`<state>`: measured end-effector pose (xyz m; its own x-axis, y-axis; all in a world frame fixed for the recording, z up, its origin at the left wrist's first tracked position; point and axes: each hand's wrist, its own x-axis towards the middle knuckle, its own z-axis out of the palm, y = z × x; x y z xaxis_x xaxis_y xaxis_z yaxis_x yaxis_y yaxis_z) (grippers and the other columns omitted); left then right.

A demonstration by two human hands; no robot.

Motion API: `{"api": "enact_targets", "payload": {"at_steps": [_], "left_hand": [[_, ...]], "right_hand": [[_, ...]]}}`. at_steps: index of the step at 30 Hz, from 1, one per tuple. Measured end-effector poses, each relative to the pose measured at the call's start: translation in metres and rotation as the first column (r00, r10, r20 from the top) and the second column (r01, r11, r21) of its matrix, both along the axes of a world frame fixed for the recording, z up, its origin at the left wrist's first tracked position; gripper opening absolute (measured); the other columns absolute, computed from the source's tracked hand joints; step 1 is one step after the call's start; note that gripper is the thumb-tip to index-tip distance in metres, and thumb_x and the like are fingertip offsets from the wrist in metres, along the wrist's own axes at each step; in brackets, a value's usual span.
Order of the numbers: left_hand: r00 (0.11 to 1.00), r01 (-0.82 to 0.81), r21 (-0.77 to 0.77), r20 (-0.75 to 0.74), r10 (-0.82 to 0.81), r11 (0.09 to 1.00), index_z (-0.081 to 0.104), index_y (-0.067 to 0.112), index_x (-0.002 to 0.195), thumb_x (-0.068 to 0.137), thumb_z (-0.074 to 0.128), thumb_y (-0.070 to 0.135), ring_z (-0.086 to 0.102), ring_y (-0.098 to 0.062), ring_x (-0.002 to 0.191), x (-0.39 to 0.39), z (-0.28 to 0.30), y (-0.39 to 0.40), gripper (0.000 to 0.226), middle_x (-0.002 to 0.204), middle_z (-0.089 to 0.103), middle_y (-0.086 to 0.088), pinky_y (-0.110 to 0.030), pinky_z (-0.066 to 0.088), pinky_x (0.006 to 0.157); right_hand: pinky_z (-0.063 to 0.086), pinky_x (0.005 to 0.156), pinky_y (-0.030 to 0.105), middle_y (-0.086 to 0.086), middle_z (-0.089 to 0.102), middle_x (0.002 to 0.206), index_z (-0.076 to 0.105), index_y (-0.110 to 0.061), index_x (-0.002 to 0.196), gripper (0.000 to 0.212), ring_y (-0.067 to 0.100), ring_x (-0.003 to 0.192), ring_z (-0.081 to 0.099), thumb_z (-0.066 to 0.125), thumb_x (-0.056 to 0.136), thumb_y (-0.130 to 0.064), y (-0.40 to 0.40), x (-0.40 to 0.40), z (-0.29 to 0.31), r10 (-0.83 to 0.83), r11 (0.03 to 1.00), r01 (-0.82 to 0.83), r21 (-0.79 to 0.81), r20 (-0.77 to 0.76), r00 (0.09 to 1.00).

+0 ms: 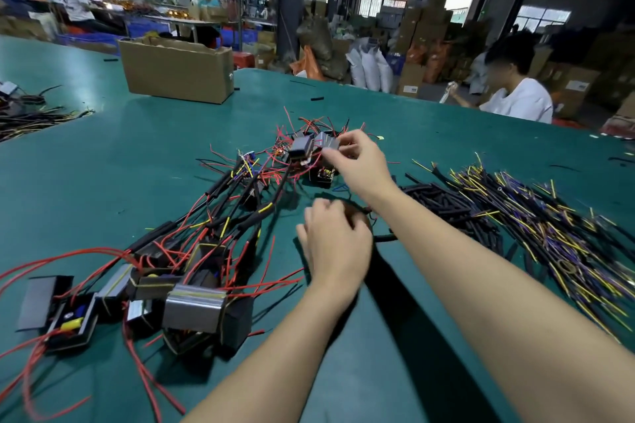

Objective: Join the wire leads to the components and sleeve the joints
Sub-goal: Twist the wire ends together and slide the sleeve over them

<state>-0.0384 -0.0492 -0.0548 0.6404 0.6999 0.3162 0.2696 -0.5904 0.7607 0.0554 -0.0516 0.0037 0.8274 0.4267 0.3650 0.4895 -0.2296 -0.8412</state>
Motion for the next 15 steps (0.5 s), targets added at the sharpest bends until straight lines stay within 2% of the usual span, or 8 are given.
{"api": "enact_targets", "payload": {"at_steps": [3,5,7,9,11,13,15], "left_hand": [[0.941,-0.181,-0.175,0.256,0.222,0.968,0.062,0.02,0.1,0.084,0.054,0.015,0.046,-0.026,0.113,-0.003,0.007,0.017,0.018,0.113,0.056,-0.006,-0.034,0.029,0.093],[0.875,-0.207,-0.334,0.356,0.327,0.919,0.059,0.015,0.107,0.084,0.056,0.01,0.047,-0.029,0.112,-0.003,0.009,0.025,0.024,0.115,0.056,-0.01,-0.034,0.029,0.096],[0.798,-0.146,-0.452,0.472,0.375,0.88,0.052,0.008,0.118,0.086,0.057,0.01,0.049,-0.032,0.109,-0.003,0.013,0.029,0.032,0.117,0.053,-0.013,-0.038,0.035,0.1],[0.743,-0.03,-0.521,0.559,0.367,0.853,0.042,0.005,0.129,0.092,0.058,0.018,0.051,-0.03,0.107,-0.002,0.016,0.031,0.043,0.122,0.05,-0.014,-0.04,0.039,0.1],[0.737,0.018,-0.569,0.564,0.374,0.822,0.037,0.006,0.136,0.095,0.055,0.024,0.051,-0.024,0.112,-0.001,0.016,0.033,0.049,0.13,0.048,-0.013,-0.036,0.038,0.103],[0.74,0.033,-0.604,0.55,0.386,0.797,0.038,0.005,0.138,0.098,0.05,0.021,0.049,-0.016,0.115,0.001,0.014,0.037,0.045,0.135,0.048,-0.013,-0.027,0.036,0.105],[0.749,0.057,-0.626,0.542,0.381,0.778,0.042,0.005,0.136,0.099,0.044,0.015,0.052,-0.014,0.113,0.002,0.013,0.04,0.038,0.133,0.051,-0.013,-0.022,0.037,0.101]], "right_hand": [[0.043,0.072,0.023,-0.007,0.058,0.073,0.054,-0.016,0.088,0.015,0.011,0.072,0.054,0.069,0.085,-0.018,-0.007,0.0,0.014,-0.041,0.988,0.038,0.152,0.014,0.999],[0.044,0.075,0.024,-0.003,0.061,0.076,0.054,-0.016,0.087,0.015,0.014,0.075,0.056,0.068,0.086,-0.02,-0.01,0.002,0.02,-0.108,0.965,0.104,0.242,0.002,0.994],[0.049,0.081,0.034,0.006,0.064,0.085,0.052,-0.016,0.086,0.015,0.023,0.083,0.061,0.065,0.089,-0.023,-0.012,0.006,0.023,-0.198,0.914,0.217,0.342,-0.088,0.976],[0.05,0.084,0.044,0.008,0.062,0.086,0.047,-0.017,0.082,0.019,0.032,0.088,0.065,0.061,0.092,-0.025,-0.016,0.01,0.026,-0.244,0.838,0.334,0.431,-0.251,0.937],[0.053,0.072,0.041,0.008,0.06,0.08,0.043,-0.015,0.082,0.02,0.033,0.079,0.066,0.055,0.095,-0.024,-0.022,0.013,0.03,-0.163,0.759,0.381,0.527,-0.413,0.896],[0.052,0.054,0.029,0.009,0.055,0.073,0.041,-0.008,0.086,0.018,0.028,0.063,0.064,0.049,0.098,-0.019,-0.028,0.013,0.034,0.034,0.618,0.389,0.684,-0.517,0.855],[0.05,0.045,0.024,0.012,0.052,0.071,0.043,-0.005,0.085,0.021,0.024,0.055,0.062,0.043,0.1,-0.02,-0.036,0.01,0.036,0.217,0.469,0.427,0.773,-0.57,0.792]]}}
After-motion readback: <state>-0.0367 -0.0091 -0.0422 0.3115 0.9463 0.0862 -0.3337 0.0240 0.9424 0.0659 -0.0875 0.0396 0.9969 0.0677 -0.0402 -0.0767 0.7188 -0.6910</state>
